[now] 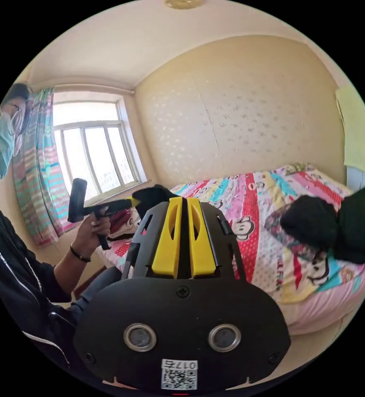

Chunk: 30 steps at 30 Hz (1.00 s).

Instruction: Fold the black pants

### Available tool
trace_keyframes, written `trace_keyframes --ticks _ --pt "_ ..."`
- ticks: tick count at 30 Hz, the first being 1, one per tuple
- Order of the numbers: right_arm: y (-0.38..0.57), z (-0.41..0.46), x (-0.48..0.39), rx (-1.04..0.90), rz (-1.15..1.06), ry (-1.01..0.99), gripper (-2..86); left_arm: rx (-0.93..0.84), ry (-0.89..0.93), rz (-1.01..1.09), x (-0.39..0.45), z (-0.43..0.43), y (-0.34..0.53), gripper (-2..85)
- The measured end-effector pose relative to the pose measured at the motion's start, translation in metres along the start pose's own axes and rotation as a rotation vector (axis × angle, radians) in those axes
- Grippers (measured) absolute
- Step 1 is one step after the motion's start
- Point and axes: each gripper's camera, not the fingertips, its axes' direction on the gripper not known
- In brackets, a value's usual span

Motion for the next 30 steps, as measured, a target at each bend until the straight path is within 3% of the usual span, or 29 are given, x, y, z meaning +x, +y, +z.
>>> trace_keyframes --ticks 3,6,10,15,20,23,25,30 --pt "0.068 -0.005 0.024 -0.025 0.149 0.022 16.5 -0.025 0.025 0.029 0.013 0.02 -0.01 0.3" --pt "0.105 -0.022 0.021 0.048 0.16 0.132 17.2 -0.016 0.002 0.011 0.016 0.028 -0.017 0.2" --pt "0.113 -0.019 0.012 0.021 0.172 0.341 20.1 -0.005 -0.006 -0.007 0.006 0.025 -0.032 0.0" --pt "0.111 0.02 0.009 -0.103 0.187 0.327 23.7 0.064 0.016 -0.077 -0.021 -0.001 -0.055 -0.2" --pt "0.11 0.072 -0.015 -0.142 0.071 0.192 19.4 0.133 0.003 -0.122 -0.037 -0.037 -0.056 -0.4" --pt "0.106 0.108 -0.048 -0.209 -0.087 0.332 15.3 0.151 -0.017 -0.147 -0.042 -0.055 -0.053 -0.4" --pt "0.105 0.118 -0.076 -0.194 -0.226 0.538 8.7 0.146 -0.034 -0.148 -0.044 -0.066 -0.051 -0.4" --pt "0.063 0.081 -0.094 -0.016 -0.291 0.59 5.0 0.182 -0.129 -0.158 -0.048 -0.117 -0.04 -0.4"
